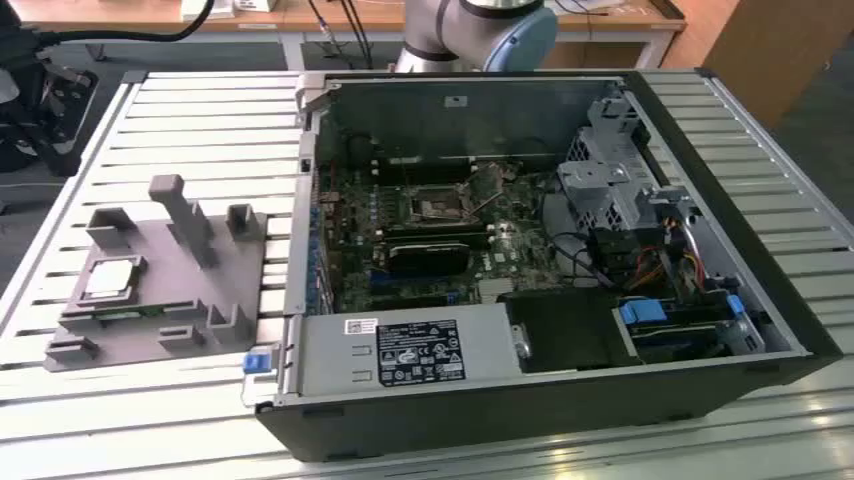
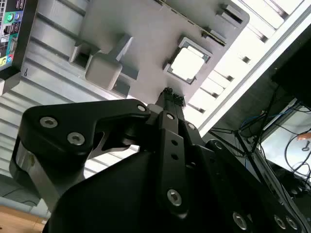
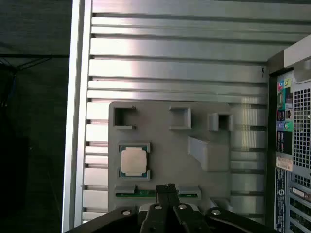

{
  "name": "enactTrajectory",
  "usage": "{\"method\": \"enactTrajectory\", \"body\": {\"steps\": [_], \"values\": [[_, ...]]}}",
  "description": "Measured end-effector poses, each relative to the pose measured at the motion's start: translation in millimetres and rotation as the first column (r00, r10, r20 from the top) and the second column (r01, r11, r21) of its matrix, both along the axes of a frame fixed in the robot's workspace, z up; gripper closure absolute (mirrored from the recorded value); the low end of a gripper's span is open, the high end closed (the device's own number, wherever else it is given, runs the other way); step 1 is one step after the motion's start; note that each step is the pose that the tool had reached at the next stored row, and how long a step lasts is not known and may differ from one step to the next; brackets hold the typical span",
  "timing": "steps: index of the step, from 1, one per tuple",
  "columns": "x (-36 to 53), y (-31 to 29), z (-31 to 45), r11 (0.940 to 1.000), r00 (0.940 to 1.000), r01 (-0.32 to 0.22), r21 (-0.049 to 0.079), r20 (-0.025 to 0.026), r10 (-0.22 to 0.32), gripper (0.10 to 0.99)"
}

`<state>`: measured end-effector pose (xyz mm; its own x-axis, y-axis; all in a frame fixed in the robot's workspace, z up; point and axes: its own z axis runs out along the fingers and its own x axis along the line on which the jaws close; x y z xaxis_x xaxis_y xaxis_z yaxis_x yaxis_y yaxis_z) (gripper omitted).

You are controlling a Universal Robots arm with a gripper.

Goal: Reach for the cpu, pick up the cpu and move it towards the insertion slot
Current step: 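Pick up the cpu and move it towards the insertion slot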

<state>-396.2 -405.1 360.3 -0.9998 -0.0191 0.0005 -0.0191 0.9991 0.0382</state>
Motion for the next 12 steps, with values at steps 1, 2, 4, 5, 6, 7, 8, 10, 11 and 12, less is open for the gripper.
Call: {"method": "enactTrajectory", "body": {"steps": [1,2,4,5,6,7,8,10,11,12], "values": [[0.0,0.0,0.0,1.0000,1.0000,0.000,0.000,0.0000,0.000,0.980],[0.0,0.0,0.0,1.0000,1.0000,0.000,0.000,0.0000,0.000,0.980],[0.0,0.0,0.0,1.0000,1.0000,0.000,0.000,0.0000,0.000,0.980],[-0.2,0.0,0.1,1.0000,1.0000,0.000,0.000,-0.0002,0.000,0.980],[-0.6,-0.1,0.1,1.0000,1.0000,0.000,0.000,-0.0002,0.000,0.980],[-1.0,0.0,0.0,1.0000,1.0000,0.000,0.000,-0.0001,0.000,0.980],[-1.5,0.0,-0.1,1.0000,1.0000,0.000,0.000,0.0000,0.000,0.980],[-2.9,0.0,-0.2,1.0000,1.0000,0.000,0.000,0.0000,0.000,0.980],[-3.8,0.0,-0.3,1.0000,1.0000,0.000,0.000,-0.0001,0.000,0.980],[-4.9,0.0,-0.4,1.0000,1.0000,0.000,0.000,-0.0001,0.000,0.980]]}}
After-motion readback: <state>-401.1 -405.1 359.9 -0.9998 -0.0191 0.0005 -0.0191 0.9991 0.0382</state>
